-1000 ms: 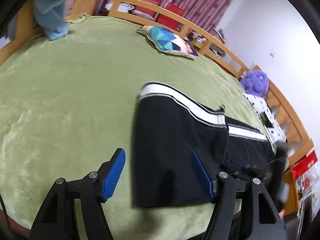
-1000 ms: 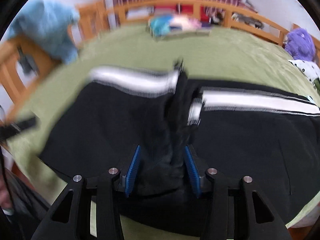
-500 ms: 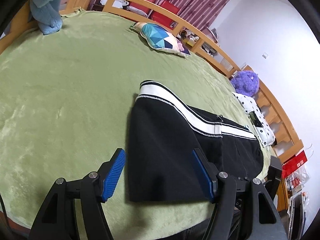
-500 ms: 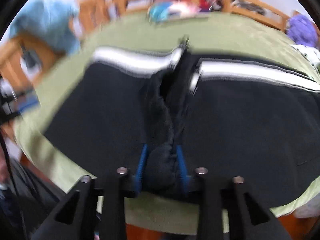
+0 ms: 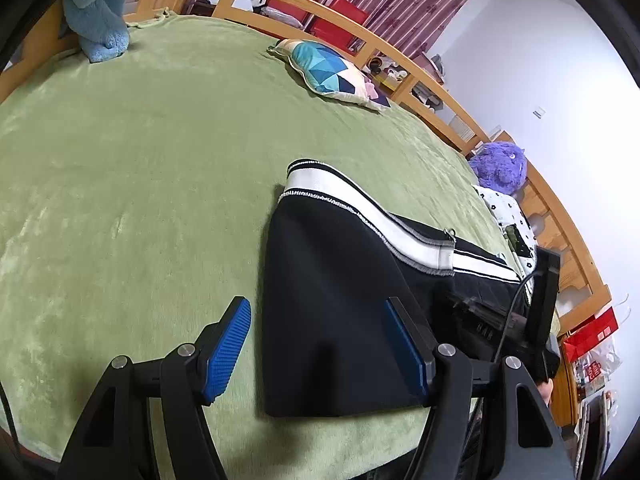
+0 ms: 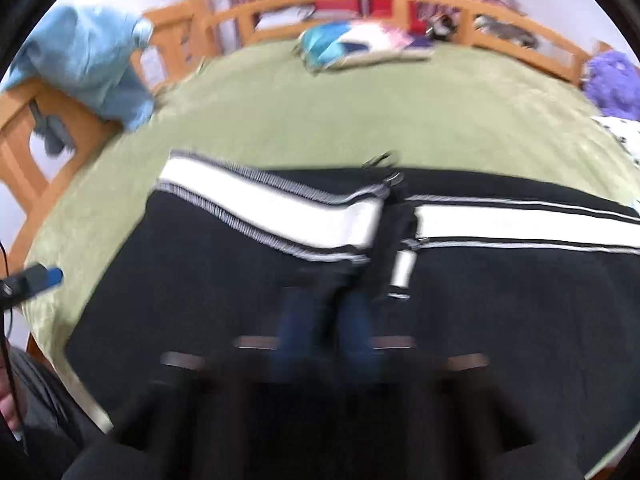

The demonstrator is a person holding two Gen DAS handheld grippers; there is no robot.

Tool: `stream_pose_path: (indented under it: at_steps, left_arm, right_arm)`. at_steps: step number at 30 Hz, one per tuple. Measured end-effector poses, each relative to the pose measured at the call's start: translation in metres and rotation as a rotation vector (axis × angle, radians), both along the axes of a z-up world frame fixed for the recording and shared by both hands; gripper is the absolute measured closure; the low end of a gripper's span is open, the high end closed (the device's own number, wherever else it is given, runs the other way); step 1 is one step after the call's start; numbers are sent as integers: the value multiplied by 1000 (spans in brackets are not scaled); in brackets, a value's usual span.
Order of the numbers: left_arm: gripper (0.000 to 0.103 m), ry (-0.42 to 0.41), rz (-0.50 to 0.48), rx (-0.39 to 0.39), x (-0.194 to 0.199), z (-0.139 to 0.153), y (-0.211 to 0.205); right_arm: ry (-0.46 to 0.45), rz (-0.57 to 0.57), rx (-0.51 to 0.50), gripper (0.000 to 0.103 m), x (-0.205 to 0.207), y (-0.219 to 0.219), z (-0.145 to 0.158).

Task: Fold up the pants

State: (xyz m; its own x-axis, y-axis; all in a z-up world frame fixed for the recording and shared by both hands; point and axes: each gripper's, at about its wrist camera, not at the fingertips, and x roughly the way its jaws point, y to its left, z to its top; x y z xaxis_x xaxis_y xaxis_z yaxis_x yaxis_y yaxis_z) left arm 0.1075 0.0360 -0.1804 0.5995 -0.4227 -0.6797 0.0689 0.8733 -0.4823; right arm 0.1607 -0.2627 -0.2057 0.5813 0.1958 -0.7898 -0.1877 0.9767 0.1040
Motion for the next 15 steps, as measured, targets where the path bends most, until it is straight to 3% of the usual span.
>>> stream_pose_path:
  at_steps: [2,3,4,6,8,13,15]
  left_arm:
    - [37,2,-1,-4,1,-2,1]
    - [37,5,-4,-6,1,-3,0]
    - [37,8,-6,-6,2,-4,-1]
    - [37,15,-13,-2,5,-5,-2]
    - [37,19,-18,-4,5,-5,-4]
    - [37,4,-25,-10,3,-3,-4]
    - [37,15,-24,-10,4,-6,-5]
  right_arm:
    - [-54,-102,113,99,3,-26,8]
    - [-45,-149,201,99,5,-42,9]
    - [-34,-160,214,98,6,-47,8]
    - [8,-147,143,92,10,-41,-4]
    - [20,-135,84,74,6,-36,-10]
    - [73,-132,168,49,-19,-47,-21]
    - [107,-128,170,49,-15,-42,-32]
